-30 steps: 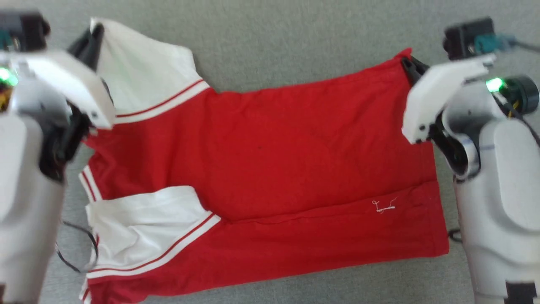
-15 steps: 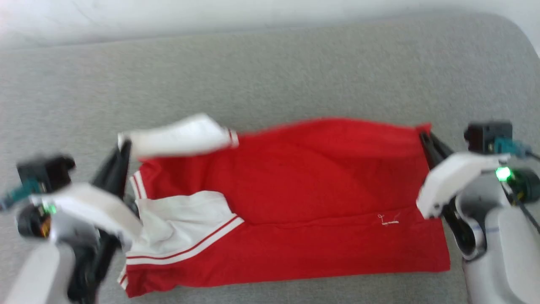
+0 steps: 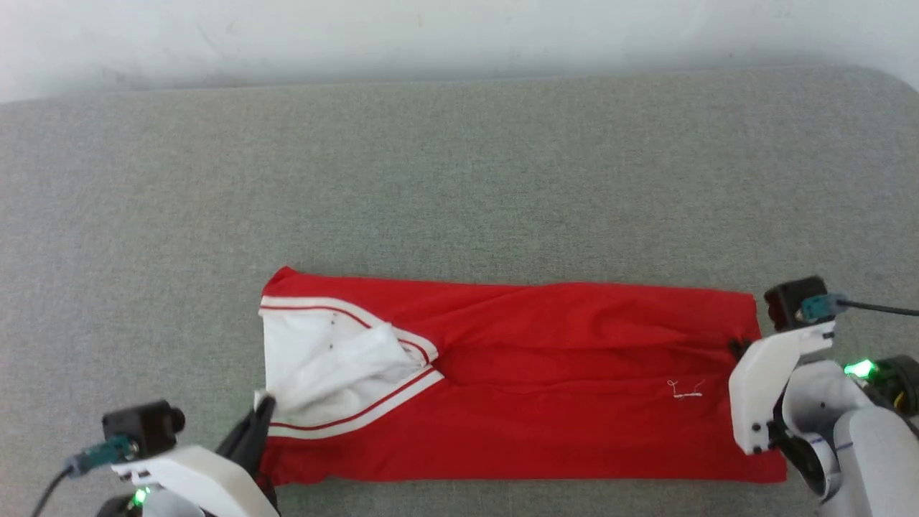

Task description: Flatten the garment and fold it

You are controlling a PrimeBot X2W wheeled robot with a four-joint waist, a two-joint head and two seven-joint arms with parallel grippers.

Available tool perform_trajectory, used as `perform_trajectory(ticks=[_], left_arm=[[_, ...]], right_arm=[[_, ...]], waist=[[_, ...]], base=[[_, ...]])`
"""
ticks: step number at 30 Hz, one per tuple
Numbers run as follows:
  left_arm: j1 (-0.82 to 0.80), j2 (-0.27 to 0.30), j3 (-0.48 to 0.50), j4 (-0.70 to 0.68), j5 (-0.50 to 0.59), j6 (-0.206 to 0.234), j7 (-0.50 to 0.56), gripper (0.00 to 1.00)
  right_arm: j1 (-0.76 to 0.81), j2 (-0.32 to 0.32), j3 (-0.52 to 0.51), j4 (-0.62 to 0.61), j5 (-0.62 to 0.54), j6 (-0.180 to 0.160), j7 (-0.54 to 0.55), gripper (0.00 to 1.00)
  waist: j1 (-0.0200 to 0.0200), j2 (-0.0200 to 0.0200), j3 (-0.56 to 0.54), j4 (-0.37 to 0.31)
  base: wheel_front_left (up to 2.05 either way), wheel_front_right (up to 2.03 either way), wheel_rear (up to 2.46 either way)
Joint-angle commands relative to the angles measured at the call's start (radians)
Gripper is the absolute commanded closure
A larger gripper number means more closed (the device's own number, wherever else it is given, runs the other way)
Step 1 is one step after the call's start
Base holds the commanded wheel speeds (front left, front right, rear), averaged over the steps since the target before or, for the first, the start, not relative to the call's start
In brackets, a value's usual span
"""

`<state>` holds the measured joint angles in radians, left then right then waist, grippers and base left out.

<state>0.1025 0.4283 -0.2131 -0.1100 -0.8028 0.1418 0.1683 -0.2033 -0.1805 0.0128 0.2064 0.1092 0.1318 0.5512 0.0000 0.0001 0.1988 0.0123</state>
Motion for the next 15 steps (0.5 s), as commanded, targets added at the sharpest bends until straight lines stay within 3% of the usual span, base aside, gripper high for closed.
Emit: perform_trajectory(ticks=[1,9,10,11,12,13,15], left_arm=[[0.012,-0.007,-0.003,0.015,-0.004,0.003,0.003,1.0],[0.002,-0.031,-0.047,0.144,0.002,-0.023,-0.005,1.0],[-0.002,-0.034,-0.051,0.156,0.003,-0.027,-0.008,1.0],[-0.006,-0.04,-0.054,0.164,0.002,-0.031,-0.013,0.84],[-0.01,-0.046,-0.057,0.169,0.001,-0.037,-0.02,0.26],[-0.013,-0.05,-0.061,0.173,0.002,-0.043,-0.026,0.0],[-0.018,-0.055,-0.063,0.172,0.006,-0.052,-0.045,0.0]], right_arm=[[0.016,-0.011,0.006,0.006,-0.002,-0.001,0.021,1.0],[0.032,-0.035,0.029,0.026,0.013,-0.001,0.089,1.0],[0.035,-0.031,0.023,0.026,0.017,-0.001,0.088,0.73],[0.041,-0.025,0.014,0.023,0.021,-0.001,0.083,0.1],[0.048,-0.018,0.003,0.019,0.025,-0.001,0.079,0.0],[0.056,-0.008,-0.011,0.012,0.031,-0.001,0.072,0.0],[0.078,0.014,-0.036,-0.012,0.042,-0.001,0.049,0.0]], waist=[[0.0,-0.0001,0.003,0.004],[0.0,-0.0001,-0.003,0.019],[0.0,-0.0001,-0.008,0.022],[0.0,-0.0001,-0.013,0.024],[0.0,-0.0001,-0.019,0.027],[0.0,-0.0001,-0.025,0.03],[0.0,-0.0001,-0.038,0.035]], base=[[0.0,0.0,0.0],[0.0,0.0,0.0],[0.0,0.0,0.0],[0.0,0.0,0.0],[0.0,0.0,0.0],[0.0,0.0,0.0],[0.0,0.0,0.0]])
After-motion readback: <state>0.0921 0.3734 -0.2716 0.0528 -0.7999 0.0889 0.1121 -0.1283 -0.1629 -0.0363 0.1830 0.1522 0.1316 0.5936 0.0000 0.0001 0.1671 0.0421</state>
